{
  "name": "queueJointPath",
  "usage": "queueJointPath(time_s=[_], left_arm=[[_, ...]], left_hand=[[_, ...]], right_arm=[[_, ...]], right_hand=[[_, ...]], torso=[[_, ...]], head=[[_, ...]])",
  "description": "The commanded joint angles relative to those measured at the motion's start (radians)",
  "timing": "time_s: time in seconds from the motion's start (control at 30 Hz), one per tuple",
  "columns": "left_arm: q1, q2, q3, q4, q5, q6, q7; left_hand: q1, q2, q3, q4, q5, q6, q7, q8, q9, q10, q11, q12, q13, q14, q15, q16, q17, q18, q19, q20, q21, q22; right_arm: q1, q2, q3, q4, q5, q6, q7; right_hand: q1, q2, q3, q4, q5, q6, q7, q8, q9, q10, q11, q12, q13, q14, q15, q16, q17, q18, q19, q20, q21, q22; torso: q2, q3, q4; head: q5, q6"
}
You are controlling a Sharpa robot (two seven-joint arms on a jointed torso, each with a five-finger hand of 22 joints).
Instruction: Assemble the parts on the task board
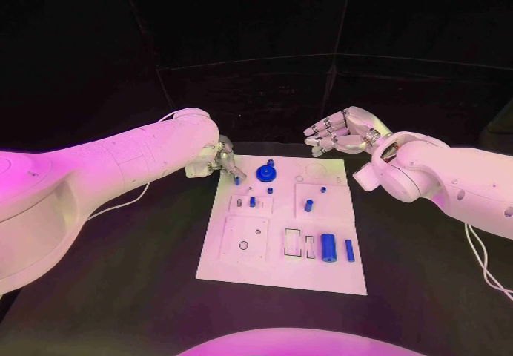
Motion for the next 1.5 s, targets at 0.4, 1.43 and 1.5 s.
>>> queueJointPath(time_s=[0.4,1.43,1.5], left_arm=[[0.001,0.005,0.001,0.0,-0.005,0.003,0.01],[0.006,-0.155,0.001,0.248,0.141,-0.225,0.0],[0.005,-0.182,0.001,0.291,0.143,-0.248,-0.002]], left_hand=[[0.114,0.041,0.05,-0.075,-0.003,0.015,-0.003,-0.008,-0.011,0.005,-0.005,0.001,-0.006,0.104,0.0,0.006,0.263,0.005,0.005,-0.002,0.005,0.006],[0.076,-0.02,0.539,-0.247,-0.003,0.017,-0.031,0.084,0.067,0.04,-0.029,-0.022,-0.04,0.104,-0.017,0.006,0.263,0.003,0.012,-0.019,0.008,0.023],[0.048,-0.038,0.587,-0.254,-0.004,0.013,-0.03,0.095,0.077,0.042,-0.03,-0.026,-0.049,0.104,-0.019,0.006,0.263,0.003,0.014,-0.02,0.009,0.025]], right_arm=[[0.002,0.003,0.001,0.001,-0.03,0.011,-0.005],[0.002,-0.015,0.001,0.004,-0.038,0.051,-0.041],[0.002,-0.017,0.001,0.005,-0.038,0.051,-0.041]], right_hand=[[0.01,0.001,0.008,-0.01,0.011,-0.004,0.01,-0.008,-0.001,0.0,0.009,-0.012,0.0,0.002,0.004,-0.002,-0.01,0.004,0.004,-0.001,-0.008,-0.002],[0.037,-0.004,0.075,-0.02,0.078,-0.011,0.015,-0.029,0.0,-0.006,0.013,-0.041,-0.001,-0.01,0.007,-0.002,-0.054,0.002,-0.001,-0.003,-0.027,-0.001],[0.037,-0.004,0.077,-0.019,0.079,-0.011,0.015,-0.029,0.0,-0.006,0.013,-0.042,-0.001,-0.01,0.007,-0.002,-0.055,0.002,-0.001,-0.003,-0.027,-0.001]], torso=[[0.0,0.0,0.0002],[-0.008,0.0011,0.0108],[-0.006,-0.0002,0.0107]], head=[[-0.004,-0.003],[-0.008,0.009],[-0.008,0.011]])
